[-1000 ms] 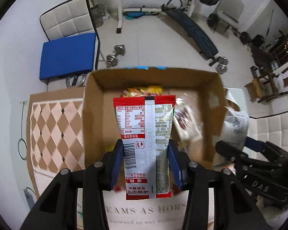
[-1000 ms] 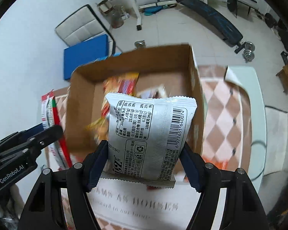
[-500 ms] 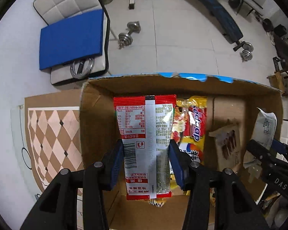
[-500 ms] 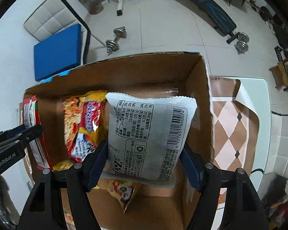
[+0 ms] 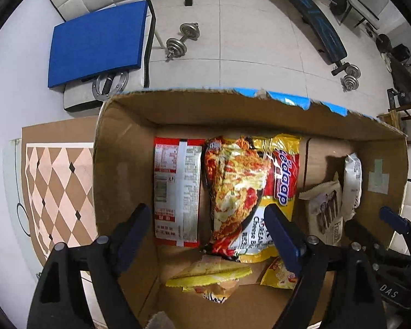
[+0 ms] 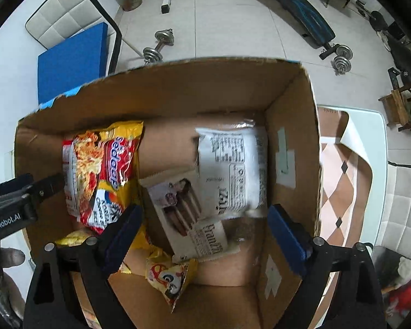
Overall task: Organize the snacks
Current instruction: 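Withdraw both tools from the box toward the remaining snacks, then grasp the candy-ball bag with the left tool while the right tool grasps the brown pack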
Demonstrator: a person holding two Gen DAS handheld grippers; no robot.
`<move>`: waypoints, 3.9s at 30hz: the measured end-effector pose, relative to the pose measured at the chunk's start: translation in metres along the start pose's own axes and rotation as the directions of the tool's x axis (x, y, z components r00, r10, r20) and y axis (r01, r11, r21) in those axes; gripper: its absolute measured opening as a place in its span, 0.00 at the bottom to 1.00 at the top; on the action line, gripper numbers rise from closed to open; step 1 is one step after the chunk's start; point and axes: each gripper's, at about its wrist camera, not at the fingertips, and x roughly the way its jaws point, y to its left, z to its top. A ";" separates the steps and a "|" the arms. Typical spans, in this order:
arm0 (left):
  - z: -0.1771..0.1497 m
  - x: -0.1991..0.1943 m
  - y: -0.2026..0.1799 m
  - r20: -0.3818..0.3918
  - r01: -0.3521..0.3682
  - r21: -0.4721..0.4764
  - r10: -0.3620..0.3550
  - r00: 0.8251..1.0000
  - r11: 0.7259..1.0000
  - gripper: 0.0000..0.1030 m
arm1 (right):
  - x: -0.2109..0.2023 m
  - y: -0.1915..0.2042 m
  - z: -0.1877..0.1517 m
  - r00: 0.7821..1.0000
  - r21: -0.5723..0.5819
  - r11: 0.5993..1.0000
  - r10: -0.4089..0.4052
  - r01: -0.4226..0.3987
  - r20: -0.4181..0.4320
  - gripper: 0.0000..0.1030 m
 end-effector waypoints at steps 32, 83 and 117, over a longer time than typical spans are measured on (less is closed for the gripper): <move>-0.206 -0.132 -0.001 0.417 -0.025 -0.029 0.035 0.908 0.999 0.82 | -0.127 0.020 -0.193 0.945 -0.038 0.999 0.009 0.003 0.326 0.93; -0.389 0.065 0.176 -0.107 -0.088 -0.400 0.049 0.993 0.912 0.82 | 0.106 0.058 -0.311 0.983 -0.117 0.993 -0.042 0.021 -0.180 0.55; -0.354 0.046 0.093 -0.005 0.054 -0.245 -0.057 0.998 0.968 0.46 | 0.089 0.084 -0.340 0.991 -0.050 0.998 0.022 -0.029 -0.136 0.58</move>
